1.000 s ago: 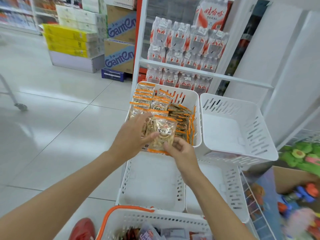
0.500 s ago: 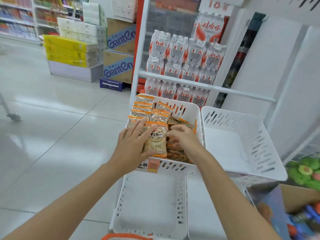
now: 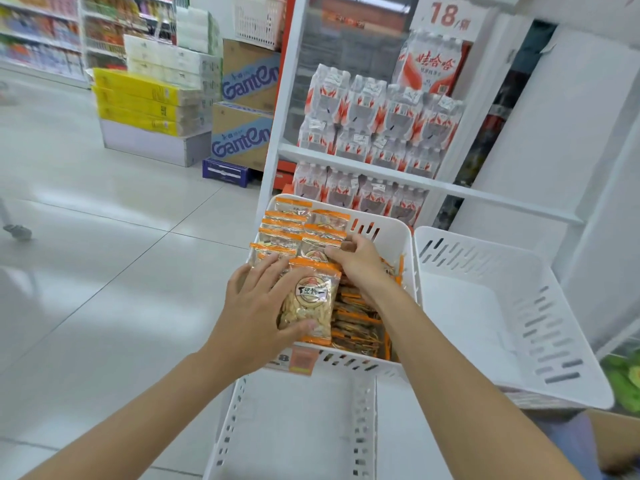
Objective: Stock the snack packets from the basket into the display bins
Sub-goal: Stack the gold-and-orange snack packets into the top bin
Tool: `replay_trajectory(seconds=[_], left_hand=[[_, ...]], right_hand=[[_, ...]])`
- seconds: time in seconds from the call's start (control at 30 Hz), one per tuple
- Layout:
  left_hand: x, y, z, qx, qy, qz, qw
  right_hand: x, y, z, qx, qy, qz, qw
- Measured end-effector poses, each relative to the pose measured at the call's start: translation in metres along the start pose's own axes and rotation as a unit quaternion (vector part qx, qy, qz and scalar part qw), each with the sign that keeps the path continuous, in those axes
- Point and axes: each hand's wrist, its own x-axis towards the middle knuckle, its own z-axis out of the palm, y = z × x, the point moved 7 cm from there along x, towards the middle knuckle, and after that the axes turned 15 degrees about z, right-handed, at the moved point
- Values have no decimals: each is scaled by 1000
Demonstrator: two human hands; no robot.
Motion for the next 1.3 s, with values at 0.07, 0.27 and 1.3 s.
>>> replay_trajectory(seconds=[0.07,0.27,1.3], left_hand=[[0,-1,-1,6,0,8,1000],[1,2,-6,26,14,38,999],[12,2,-4,8,0,39,999]], right_hand=[[-3,-4,-1,-22,-20,-15,999],[-30,-12,-1,-121,-40,-91,988],[-52,23,-15,-26,-52,-36,998]])
